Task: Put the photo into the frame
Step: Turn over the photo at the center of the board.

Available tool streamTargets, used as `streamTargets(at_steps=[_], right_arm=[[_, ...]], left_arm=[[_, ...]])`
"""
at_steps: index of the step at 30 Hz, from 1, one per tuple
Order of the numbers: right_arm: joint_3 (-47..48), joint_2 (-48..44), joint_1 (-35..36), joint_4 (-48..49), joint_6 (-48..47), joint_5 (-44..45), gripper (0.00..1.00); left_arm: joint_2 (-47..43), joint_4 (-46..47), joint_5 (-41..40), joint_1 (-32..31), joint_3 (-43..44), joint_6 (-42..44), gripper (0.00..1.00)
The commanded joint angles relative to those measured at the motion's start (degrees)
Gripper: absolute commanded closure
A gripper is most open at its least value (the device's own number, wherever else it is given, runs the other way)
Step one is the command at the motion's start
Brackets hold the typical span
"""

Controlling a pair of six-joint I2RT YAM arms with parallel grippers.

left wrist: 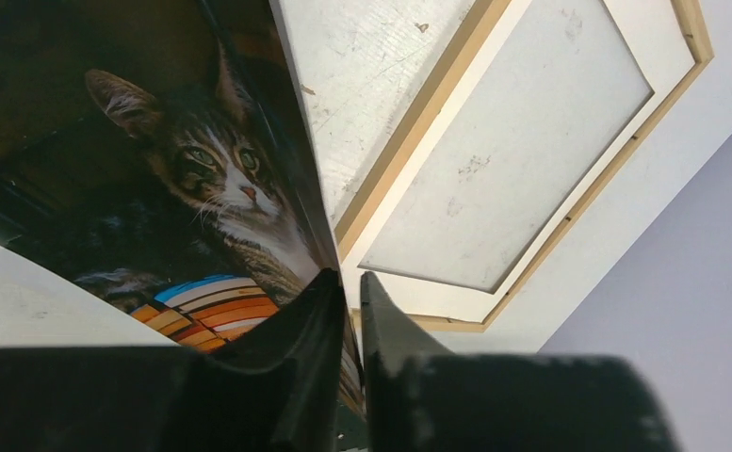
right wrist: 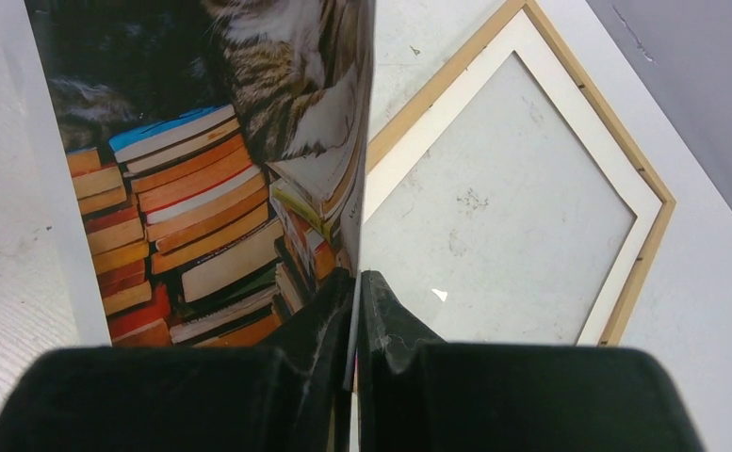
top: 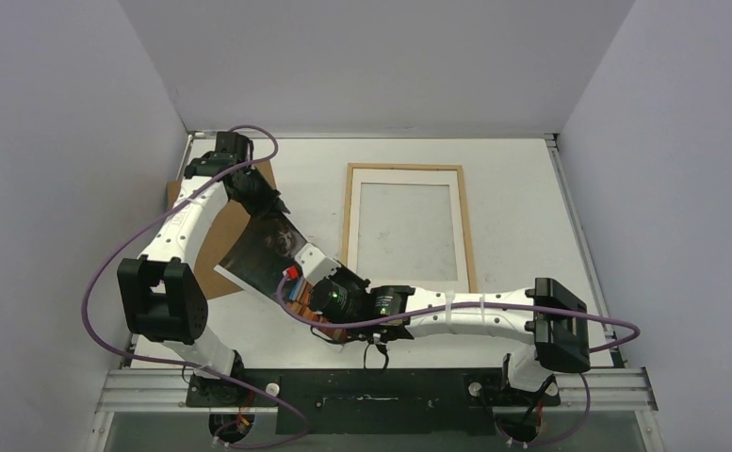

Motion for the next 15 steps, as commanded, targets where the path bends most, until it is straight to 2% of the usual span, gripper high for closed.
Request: streamTargets(at_steps=[1,3,4,7,10,11,15], right_arm=[[2.3,-0.8,0.4,0.7,0.5,1.2,1.0],[2.1,-1.5,0.4,0.4,1.3,0.6,0.91],[1.8,-2.1,0.4,0.6,1.6,0.1,0.83],[0.0,-4.9,0.4,2.2,1.7,-2.2,0.48],[-2.8,-8.3,0.1,5.9,0.5,-7.5,0.3],[-3.5,-9.7,-0.4,6.8,0.9,-8.9,0.24],[-5.6,-14.8,-2.3,8.6,2.0,-15.6,0.18]], left_arm=[[-1.8,1.2,-0.1,0.0,0.3,-0.3,0.93],[-2.0,1.1,-0.3,0.0,0.6,0.0,1.0],[-2.1,1.0,-0.4,0.0,0.8,0.1,1.0],[-2.6,0.4,-0.8,0.0,1.7,0.9,1.0],[-3.2,-0.5,-2.0,0.1,3.4,2.6,1.0],[-3.3,-1.1,-2.6,0.3,4.2,3.4,1.0],[-3.4,-3.2,-4.5,1.5,8.0,7.7,1.0]])
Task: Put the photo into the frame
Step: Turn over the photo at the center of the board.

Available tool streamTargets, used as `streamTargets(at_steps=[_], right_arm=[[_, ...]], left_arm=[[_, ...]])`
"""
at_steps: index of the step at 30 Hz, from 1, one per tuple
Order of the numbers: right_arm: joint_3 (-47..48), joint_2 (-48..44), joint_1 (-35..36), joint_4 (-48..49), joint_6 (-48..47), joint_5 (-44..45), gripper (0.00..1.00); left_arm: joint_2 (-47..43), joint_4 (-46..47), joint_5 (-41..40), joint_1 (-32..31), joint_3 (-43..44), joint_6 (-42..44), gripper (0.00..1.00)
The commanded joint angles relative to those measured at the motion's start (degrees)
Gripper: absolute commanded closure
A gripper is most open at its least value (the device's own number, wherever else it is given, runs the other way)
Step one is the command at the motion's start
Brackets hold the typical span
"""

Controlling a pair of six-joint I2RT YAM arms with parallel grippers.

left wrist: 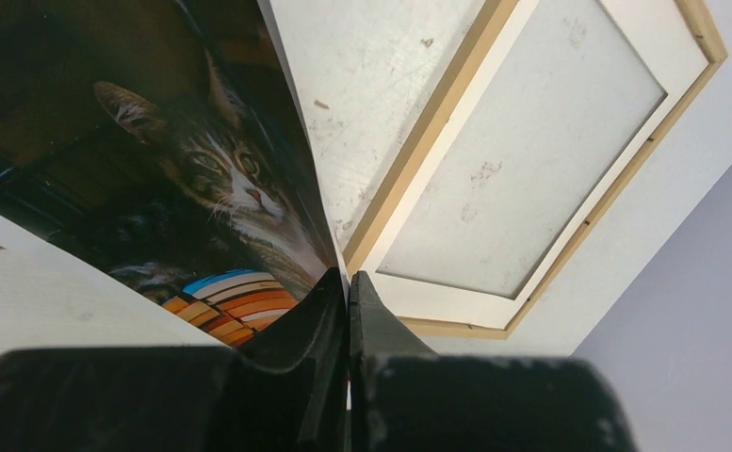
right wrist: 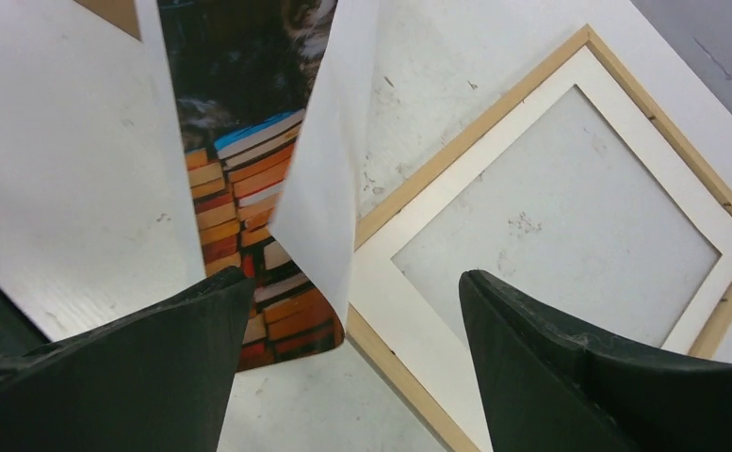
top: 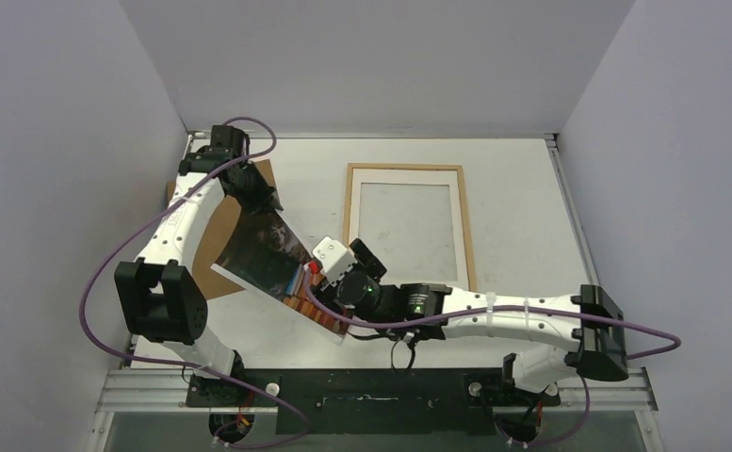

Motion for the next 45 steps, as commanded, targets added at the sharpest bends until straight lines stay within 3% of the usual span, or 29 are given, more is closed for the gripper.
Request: streamTargets(at_steps=[1,5,10,15,20,26,31,36,41,45], right_arm=[[-1.1,-8.3,-2.0,5.5,1.3,-8.3,0.17],[-1.6,-14.0,-4.9,7.4,5.2,-12.3,0.16],[-4.0,-20.3,-15.9,10.4,19.3,-15.1,0.15],[-0.4,-18.9,-30.4,-0.4,32.6,-13.2,0.16],[4.5,-14.3,-44.4,-15.4,40.9,-13.7,0.17],[9.0,-6.5,-59.0,-25.6,41.4,-19.9,0.19],[10.1,-1.6,-66.8,-28.6,39.3,-21.4,0.22],[7.8,1.0,-75.0,-26.9,38.1,-23.4,0.23],[6.7,4.5,-78.9,-25.1,35.9,-25.4,0.24],[6.0,6.0,-79.3,-23.8,35.4,-25.4,0.26]], left_arm=[[-3.4,-1.4,-2.8,1.9,7.2,6.3,1.0],[-2.9,-0.7,-0.1,3.1,11.7,12.3,1.0],[-0.5,-1.3,8.4,2.7,20.8,17.8,1.0],[1.1,0.0,18.8,0.7,26.5,17.2,1.0],[1.7,6.0,28.8,-0.9,28.4,9.4,1.0],[2.8,20.0,37.4,-2.7,26.9,-6.1,1.0],[4.1,32.1,37.1,-4.3,23.7,-19.5,1.0],[6.4,45.1,33.5,-7.0,15.0,-30.4,1.0],[13.4,48.3,32.4,-11.0,12.8,-31.4,1.0],[17.0,53.5,32.9,-10.9,5.8,-33.2,1.0]])
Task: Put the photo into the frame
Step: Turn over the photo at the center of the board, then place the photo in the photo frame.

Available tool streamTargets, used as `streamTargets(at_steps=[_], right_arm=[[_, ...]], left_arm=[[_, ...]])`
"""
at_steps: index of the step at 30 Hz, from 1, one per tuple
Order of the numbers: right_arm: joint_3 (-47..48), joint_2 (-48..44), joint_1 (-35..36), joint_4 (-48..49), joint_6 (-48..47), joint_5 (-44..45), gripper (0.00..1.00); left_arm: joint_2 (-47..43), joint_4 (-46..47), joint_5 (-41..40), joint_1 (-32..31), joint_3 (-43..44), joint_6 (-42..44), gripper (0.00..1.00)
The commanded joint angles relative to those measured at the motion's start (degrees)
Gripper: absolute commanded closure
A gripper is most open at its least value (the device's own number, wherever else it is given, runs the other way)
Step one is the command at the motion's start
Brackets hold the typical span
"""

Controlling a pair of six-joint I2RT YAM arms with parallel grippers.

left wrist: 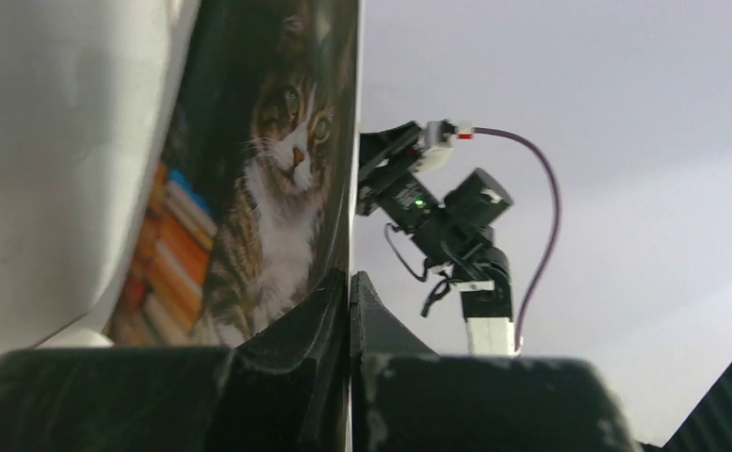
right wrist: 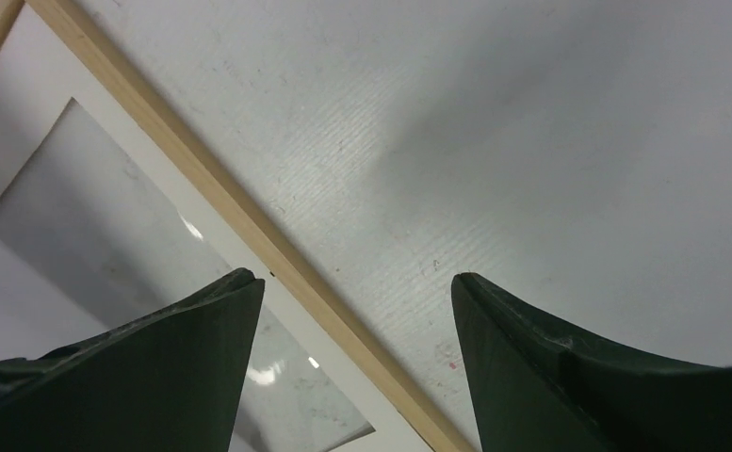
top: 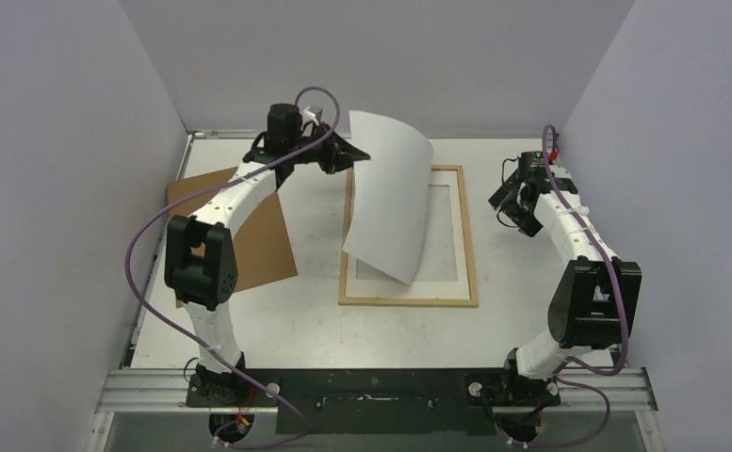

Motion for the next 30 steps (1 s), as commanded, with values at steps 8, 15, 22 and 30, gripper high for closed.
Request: streamTargets(at_steps=[8,15,22,30], right_arm=[[-3.1,1.1,0.0,4.2,-2.2,-1.6,0.27],[-5.0,1.0,0.0,6.9,-4.0,-6.2,0.26],[-7.6,2.1,0.0,8.4,-5.1,-12.9,0.25],[-7.4,8.0,0.2,6.6,-8.3,-17.4,0.23]], left_arm=[[2.7,7.8,2.7,4.9,-11.1,-1.5,1.0],[6.7,4.3,4.1,5.1,-11.0,2.0,1.0],[8.6,-1.5,4.3,6.0,-13.0,10.3,1.0],[12.2,-6.4,3.3,5.1,-12.2,17.2,0.93]])
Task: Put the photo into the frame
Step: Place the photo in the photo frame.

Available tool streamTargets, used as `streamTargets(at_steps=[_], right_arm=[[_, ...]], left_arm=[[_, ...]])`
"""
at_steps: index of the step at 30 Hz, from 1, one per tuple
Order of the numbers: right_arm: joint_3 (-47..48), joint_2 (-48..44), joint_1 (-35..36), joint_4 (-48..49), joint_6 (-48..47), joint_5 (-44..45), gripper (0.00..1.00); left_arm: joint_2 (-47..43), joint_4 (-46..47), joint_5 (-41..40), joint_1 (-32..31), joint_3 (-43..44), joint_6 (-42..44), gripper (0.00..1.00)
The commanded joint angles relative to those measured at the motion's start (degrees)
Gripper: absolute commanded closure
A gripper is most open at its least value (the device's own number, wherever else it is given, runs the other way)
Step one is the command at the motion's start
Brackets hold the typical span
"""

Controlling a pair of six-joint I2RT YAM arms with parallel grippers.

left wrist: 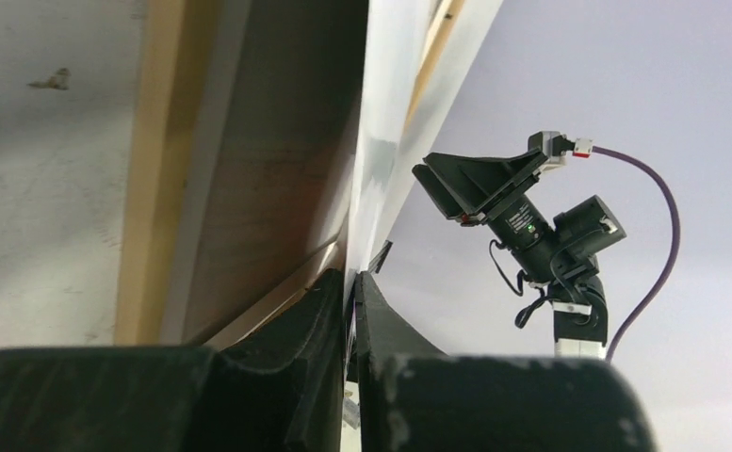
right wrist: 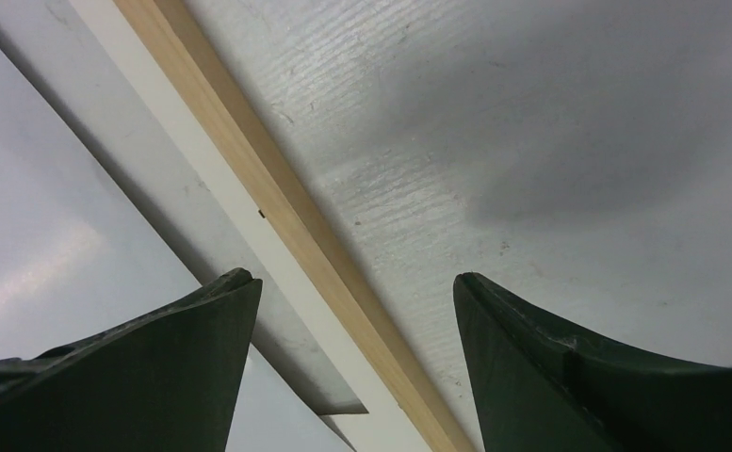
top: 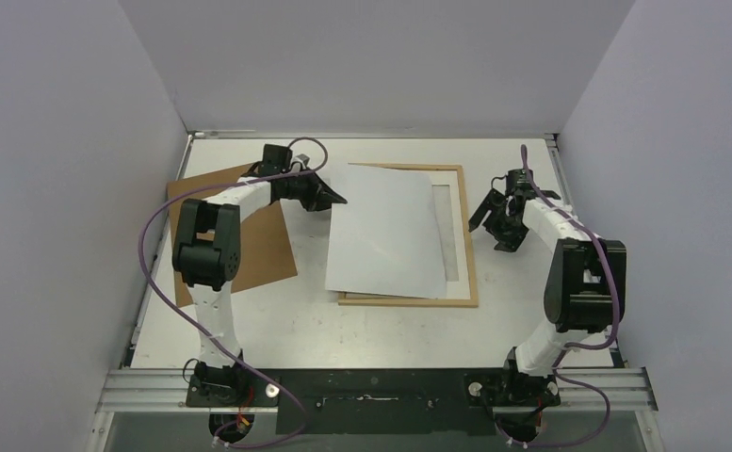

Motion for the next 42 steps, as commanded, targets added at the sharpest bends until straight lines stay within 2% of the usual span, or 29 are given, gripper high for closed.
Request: streamTargets(at_steps=[1,10,17,31,37,42], right_arm=[[0.1,2.6,0.2,0.1,-1.9,-2.8,0.24],[-1.1,5.0,0.3,0.6,-0.9,-2.7,0.28],[-1.4,6.1,0.3,1.0,-0.7,-2.2,0.33],[-1.4,7.7,0.3,1.1,-1.1,-1.9,0.33],[-1.3,7.9,0.3,1.0,-1.2,-1.9,0.34],[-1.4,8.0,0.3,0.8,-1.4,-1.6,0.34]], left_arm=[[1.9,-2.4,0.0,-0.9,0.5,5.2,0.94],[3.8,7.7,-0.1,-2.2,0.5,4.6,0.94],[5.0,6.8,1.1,-4.2,2.7,10.5,0.95],[8.8,4.2,1.4,-5.1,6.6,12.2,0.94],[10.2,-1.7,-0.8,-5.1,10.1,17.8,0.94],[11.2,-3.2,-0.8,-5.1,11.7,20.8,0.93]])
